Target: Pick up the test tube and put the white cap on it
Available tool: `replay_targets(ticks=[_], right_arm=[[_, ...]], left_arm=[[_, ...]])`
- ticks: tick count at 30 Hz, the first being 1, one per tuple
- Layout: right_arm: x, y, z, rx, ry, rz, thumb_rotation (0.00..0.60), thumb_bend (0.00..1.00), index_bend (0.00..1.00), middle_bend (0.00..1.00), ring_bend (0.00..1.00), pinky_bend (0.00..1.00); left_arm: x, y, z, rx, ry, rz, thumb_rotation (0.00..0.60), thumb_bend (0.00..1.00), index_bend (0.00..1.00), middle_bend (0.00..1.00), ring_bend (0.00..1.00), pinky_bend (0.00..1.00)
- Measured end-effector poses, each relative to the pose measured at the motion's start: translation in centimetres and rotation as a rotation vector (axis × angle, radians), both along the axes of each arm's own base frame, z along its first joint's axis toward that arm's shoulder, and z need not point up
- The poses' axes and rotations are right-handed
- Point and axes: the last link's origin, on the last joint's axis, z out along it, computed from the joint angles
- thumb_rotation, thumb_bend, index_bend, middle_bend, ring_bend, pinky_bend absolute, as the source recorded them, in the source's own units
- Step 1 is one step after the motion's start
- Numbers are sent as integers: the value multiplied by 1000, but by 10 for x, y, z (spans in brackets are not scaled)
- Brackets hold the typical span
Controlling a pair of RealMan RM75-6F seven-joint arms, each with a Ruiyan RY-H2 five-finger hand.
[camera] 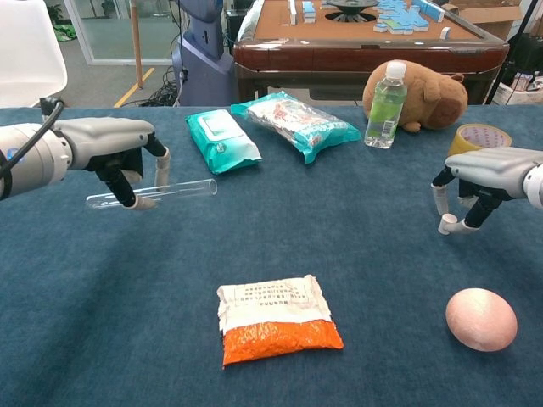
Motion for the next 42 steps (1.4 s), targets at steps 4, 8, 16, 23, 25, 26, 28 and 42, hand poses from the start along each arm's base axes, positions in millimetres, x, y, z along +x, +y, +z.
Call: replay_targets(ticks=[4,8,16,23,25,26,28,42], right_arm=[[-1,0,-1,2,-1,-2,600,280,500,946,1000,1000],[1,-1,-1,2,-4,1,600,288,503,946,1000,1000],[2,-1,-3,4,-9,-2,600,320,528,946,1000,1000],[3,-1,-1,1,-21,-8,600,340,553,946,1000,1000],[3,-1,0,0,-23,-9,600,341,558,946,1000,1000],[3,-1,1,0,-24,-11,600,343,560,946,1000,1000],[3,-1,1,2,-28,-13,600,345,566,946,1000,1000],[50,5,44,4,-237,26,600,392,595,950,1000,1000]], left_arm=[[-1,0,0,-1,-1,2,600,292,617,1000,939,1000],[-2,1,-1,-3,-2,4,600,292,617,1000,939,1000],[-3,1,-1,-2,-4,7,600,291,617,1000,939,1000],[-4,1,-1,-3,-3,10,600,291,616,1000,939,1000],[-4,1,-1,-5,-4,11,600,291,616,1000,939,1000],[-3,1,-2,-6,-5,11,600,292,616,1000,939,1000],[-3,2,-2,-6,-5,11,600,292,616,1000,939,1000],[2,12,11,-28,-88,79,600,292,617,1000,939,1000]])
